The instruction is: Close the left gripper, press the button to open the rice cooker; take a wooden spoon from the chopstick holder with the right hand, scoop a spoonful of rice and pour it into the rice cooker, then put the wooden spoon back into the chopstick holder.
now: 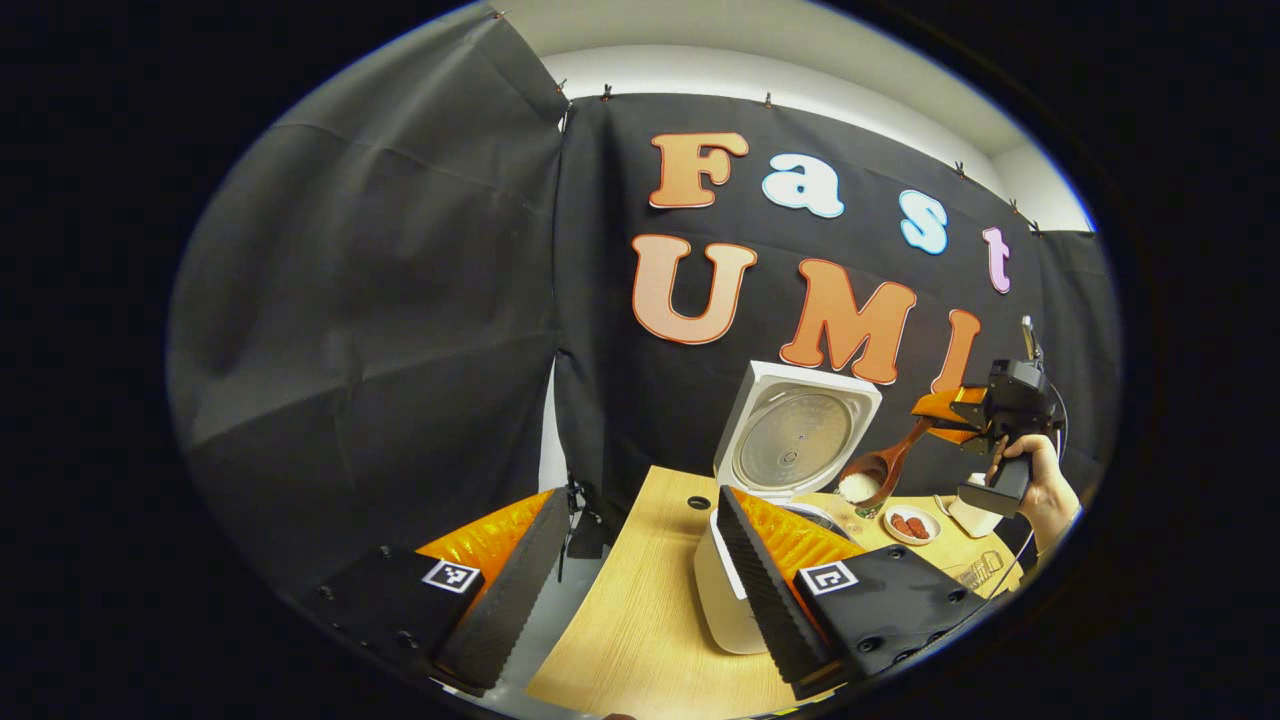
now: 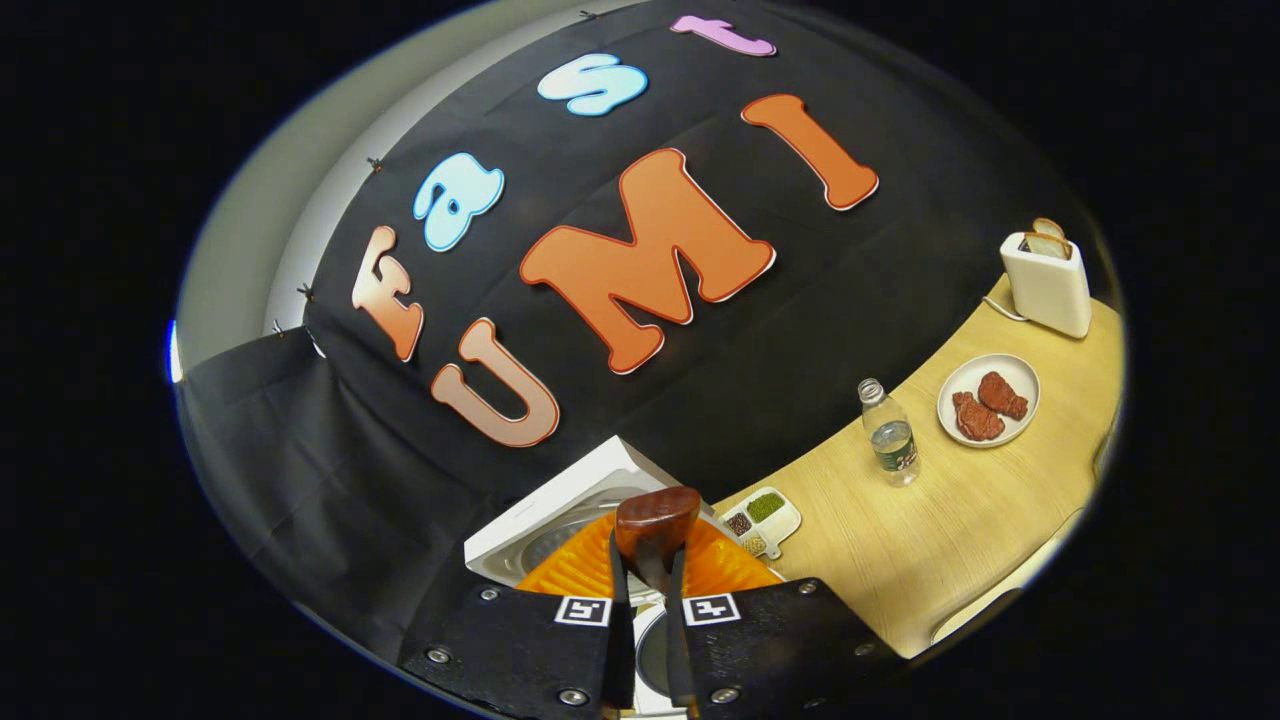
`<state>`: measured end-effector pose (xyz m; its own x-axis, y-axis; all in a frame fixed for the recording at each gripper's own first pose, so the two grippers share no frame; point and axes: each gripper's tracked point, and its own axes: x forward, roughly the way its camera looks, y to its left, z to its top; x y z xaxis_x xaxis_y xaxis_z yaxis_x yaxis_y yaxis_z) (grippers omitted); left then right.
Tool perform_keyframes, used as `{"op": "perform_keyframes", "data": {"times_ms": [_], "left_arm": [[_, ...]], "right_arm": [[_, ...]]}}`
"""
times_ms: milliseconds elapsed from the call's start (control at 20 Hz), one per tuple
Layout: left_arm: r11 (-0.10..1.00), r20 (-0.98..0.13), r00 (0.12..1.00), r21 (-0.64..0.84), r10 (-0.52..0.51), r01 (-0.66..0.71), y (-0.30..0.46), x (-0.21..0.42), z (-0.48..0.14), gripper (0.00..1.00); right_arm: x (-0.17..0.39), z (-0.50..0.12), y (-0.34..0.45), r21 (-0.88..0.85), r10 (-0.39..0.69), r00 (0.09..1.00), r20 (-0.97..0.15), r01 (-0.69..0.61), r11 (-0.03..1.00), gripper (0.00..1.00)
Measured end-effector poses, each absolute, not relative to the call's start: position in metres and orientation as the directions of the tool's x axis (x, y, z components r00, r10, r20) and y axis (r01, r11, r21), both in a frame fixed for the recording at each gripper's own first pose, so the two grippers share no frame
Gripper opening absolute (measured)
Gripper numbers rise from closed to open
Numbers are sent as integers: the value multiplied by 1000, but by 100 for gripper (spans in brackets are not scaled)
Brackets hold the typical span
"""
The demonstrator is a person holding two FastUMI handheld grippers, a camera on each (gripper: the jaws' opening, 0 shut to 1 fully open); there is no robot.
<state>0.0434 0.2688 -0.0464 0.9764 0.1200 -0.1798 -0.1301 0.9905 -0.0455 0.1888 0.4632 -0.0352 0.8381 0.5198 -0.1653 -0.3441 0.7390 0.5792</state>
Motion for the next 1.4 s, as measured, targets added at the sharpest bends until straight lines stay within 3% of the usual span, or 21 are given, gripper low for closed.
{"op": "perform_keyframes", "data": {"times_ms": [850, 1400], "left_arm": [[992, -173, 979, -42, 112, -121, 259, 43, -46, 100], [992, -176, 978, -37, 115, -124, 255, 42, -48, 100]], "right_arm": [[164, -16, 489, 386, 566, 814, -129, -484, 785, 12], [140, -9, 513, 170, 606, 787, -120, -585, 793, 12]]}}
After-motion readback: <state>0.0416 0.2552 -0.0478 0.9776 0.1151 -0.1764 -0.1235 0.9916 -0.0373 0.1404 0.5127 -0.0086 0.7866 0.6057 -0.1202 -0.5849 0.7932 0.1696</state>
